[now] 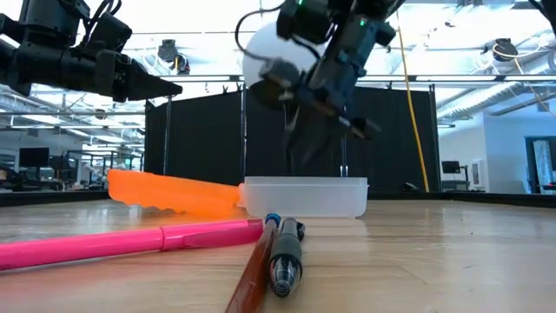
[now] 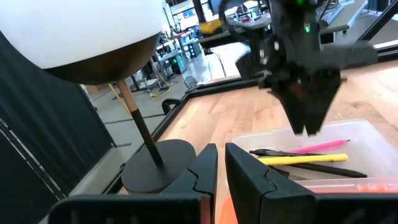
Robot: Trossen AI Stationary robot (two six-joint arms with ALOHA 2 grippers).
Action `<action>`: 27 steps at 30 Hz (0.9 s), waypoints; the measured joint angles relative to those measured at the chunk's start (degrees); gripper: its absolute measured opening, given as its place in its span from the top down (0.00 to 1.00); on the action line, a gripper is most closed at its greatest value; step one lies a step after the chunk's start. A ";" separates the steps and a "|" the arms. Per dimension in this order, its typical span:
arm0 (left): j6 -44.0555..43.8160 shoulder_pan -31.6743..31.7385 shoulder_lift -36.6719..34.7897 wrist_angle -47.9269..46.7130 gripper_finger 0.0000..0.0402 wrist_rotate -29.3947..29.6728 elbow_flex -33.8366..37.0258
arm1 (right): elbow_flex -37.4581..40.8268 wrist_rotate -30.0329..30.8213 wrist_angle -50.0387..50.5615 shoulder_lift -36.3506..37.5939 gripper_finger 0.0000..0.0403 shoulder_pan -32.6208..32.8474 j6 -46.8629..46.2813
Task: Pick & place school supplies into a supply box
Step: Put the pink highlighter into the supply box
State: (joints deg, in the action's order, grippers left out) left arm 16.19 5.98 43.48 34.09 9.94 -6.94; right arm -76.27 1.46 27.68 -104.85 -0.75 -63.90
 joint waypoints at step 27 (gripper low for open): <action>-3.45 0.00 0.00 -2.80 0.90 2.92 0.00 | 31.94 28.32 -31.63 42.02 0.98 16.87 66.08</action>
State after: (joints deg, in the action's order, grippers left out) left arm 12.73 5.98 43.48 31.29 12.86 -6.94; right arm -44.33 29.78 -3.95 -62.83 16.13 2.18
